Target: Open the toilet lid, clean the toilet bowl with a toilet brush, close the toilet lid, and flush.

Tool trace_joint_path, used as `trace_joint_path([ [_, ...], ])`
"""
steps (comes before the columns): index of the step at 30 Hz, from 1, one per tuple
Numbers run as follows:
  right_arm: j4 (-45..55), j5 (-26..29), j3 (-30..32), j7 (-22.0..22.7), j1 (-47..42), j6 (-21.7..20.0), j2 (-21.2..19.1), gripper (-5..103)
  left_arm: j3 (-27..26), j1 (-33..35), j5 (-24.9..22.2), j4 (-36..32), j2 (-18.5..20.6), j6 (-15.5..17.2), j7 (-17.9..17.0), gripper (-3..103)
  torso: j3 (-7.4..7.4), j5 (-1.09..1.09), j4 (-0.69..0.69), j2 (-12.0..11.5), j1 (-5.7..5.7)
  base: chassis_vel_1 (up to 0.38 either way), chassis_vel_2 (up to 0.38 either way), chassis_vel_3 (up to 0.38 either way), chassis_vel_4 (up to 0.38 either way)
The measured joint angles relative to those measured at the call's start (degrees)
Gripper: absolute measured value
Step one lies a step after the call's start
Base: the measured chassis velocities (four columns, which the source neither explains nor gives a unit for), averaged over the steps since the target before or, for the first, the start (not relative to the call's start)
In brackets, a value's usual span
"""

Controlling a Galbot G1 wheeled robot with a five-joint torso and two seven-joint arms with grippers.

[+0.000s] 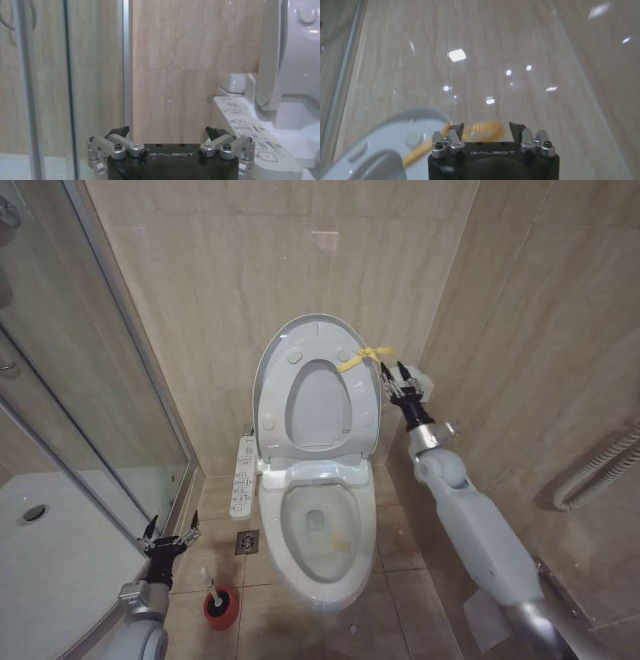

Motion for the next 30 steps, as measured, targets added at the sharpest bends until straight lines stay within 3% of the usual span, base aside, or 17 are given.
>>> trace_joint_path([
  [1, 1.41, 0.18, 0.59, 0.27, -1.14, -0.04, -0.35, 66, 0.11, 0.09, 0.09, -0.05, -0.11, -0.01, 0.01, 100, 0.0, 0.0, 0.0, 0.0, 0.0, 0.0, 0.0, 0.0, 0.0],
  [8, 11.44, 1.06, 5.39, 2.08, -11.4, -0.2, -1.77, 66, 0.7, 0.4, 0.45, -1.58, -0.61, 0.1, -0.03, 100, 0.0, 0.02, -0.01, 0.0, 0.0, 0.0, 0.0, 0.0, 0.0],
  [9, 13.41, 0.71, 6.97, 2.17, -14.4, -0.15, -1.54, 93, 0.84, 0.65, 0.4, -2.76, -0.68, 0.17, -0.03, 100, 0.0, 0.03, 0.01, 0.0, 0.0, 0.0, 0.0, 0.0, 0.0],
  [15, 18.27, -1.53, 12.26, 2.15, -23.55, 0.87, -0.36, 93, 1.05, 1.98, 0.12, -7.84, -0.73, 0.23, 0.0, 100, 0.0, 0.03, -0.02, 0.0, -0.01, 0.0, 0.0, 0.0, 0.0],
  [16, 19.31, -2.03, 13.33, 2.61, -25.45, 1.25, -0.26, 100, 1.09, 2.29, 0.09, -8.97, -0.75, 0.23, 0.02, 100, -0.01, 0.01, 0.02, 0.0, -0.01, 0.0, 0.0, 0.0, 0.0],
  [21, 23.83, -3.11, 17.01, 3.79, -33.55, 1.73, 0.76, 100, 1.65, 3.46, 0.21, -12.52, -1.24, 0.27, 0.09, 100, -0.01, 0.02, 0.0, 0.01, -0.01, 0.0, 0.0, 0.0, 0.0],
  [30, 25.34, -8.28, 21.4, 2.82, -45.68, 6.08, 6.0, 100, 2.55, 4.44, 0.36, -16.97, -1.64, 0.5, -0.34, 100, 0.0, 0.01, 0.01, 0.0, 0.0, 0.0, 0.0, 0.0, 0.0],
])
